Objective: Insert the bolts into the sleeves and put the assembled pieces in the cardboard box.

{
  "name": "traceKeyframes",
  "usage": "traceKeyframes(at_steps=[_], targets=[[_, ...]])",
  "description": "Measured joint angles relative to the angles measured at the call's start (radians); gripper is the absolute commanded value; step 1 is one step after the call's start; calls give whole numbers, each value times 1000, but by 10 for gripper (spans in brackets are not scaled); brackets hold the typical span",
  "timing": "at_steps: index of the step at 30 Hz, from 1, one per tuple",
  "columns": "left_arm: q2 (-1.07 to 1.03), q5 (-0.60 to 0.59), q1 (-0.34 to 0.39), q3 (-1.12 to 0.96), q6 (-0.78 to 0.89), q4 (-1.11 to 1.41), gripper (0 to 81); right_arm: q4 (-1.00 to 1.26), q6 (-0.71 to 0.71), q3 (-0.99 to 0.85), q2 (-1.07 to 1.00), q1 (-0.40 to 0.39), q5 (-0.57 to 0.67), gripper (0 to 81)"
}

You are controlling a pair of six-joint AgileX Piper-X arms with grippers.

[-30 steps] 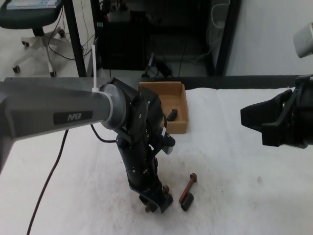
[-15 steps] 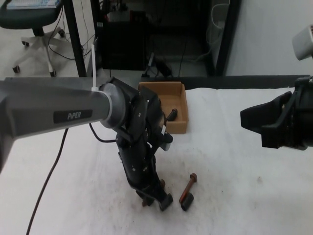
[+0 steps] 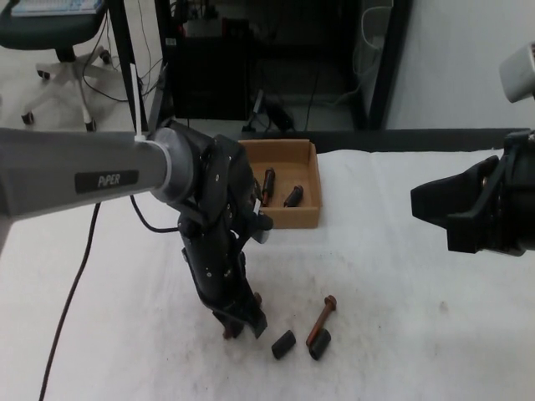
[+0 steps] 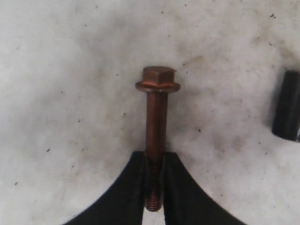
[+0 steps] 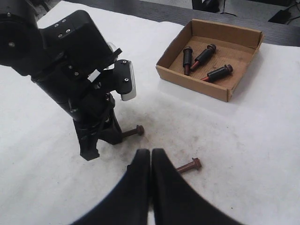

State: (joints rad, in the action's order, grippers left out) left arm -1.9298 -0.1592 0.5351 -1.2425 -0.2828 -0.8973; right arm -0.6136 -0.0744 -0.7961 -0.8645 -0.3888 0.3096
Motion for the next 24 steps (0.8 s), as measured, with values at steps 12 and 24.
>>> traceKeyframes(at_steps=[12, 24], targets=[[-11, 0, -6, -108, -9, -80, 368, 0, 2, 0, 0, 0, 0, 8], [-13, -9, -6, -157, 14, -51, 368, 0, 4, 0, 0, 0, 0, 8]])
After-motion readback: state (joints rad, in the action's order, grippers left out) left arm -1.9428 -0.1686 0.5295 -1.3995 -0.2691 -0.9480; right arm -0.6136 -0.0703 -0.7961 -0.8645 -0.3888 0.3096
